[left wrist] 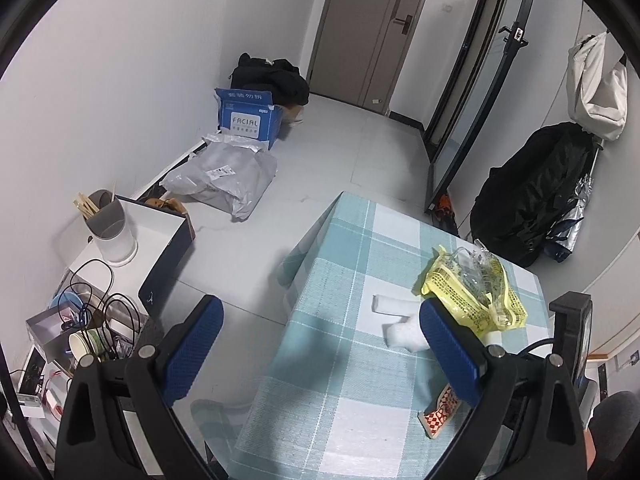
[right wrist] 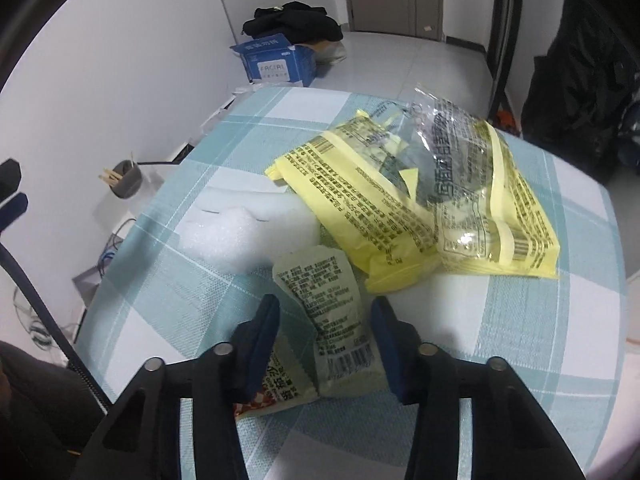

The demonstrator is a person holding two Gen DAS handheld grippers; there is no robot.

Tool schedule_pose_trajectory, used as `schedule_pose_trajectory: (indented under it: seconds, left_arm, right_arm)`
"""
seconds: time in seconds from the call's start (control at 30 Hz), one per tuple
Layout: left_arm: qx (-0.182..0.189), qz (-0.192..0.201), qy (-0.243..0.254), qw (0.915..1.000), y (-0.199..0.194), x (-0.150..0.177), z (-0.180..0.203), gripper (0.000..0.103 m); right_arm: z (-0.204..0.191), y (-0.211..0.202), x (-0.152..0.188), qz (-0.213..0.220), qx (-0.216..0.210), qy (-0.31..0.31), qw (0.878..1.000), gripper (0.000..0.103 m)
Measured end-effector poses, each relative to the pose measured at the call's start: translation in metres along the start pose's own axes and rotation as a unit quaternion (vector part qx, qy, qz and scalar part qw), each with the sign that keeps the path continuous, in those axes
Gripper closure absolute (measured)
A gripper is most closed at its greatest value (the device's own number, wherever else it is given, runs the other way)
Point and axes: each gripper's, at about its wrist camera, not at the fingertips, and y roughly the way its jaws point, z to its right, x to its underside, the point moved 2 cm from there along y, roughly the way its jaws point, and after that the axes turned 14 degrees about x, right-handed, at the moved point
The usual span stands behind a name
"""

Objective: Collect trash
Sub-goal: 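Grasp the white-and-yellow barcode packet with the right gripper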

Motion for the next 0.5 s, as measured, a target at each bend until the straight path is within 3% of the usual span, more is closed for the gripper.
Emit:
schedule_pose_trajectory:
  seconds: [0.2,0.5]
  left_arm:
    - [-0.006,-0.004,0.002,1.0,0.001,0.001,-0.002,0.006]
    - [-0.012,-0.011,0.018,0.9997,0.005,0.005,0.001,0.006]
  right_arm:
    - [0.003,-0.001,0.003,0.01,0.018,-0.006,1.0,0.079]
    - [0.011,-0.012,0.006,0.023,0.02,-0.01,0.999,0.081]
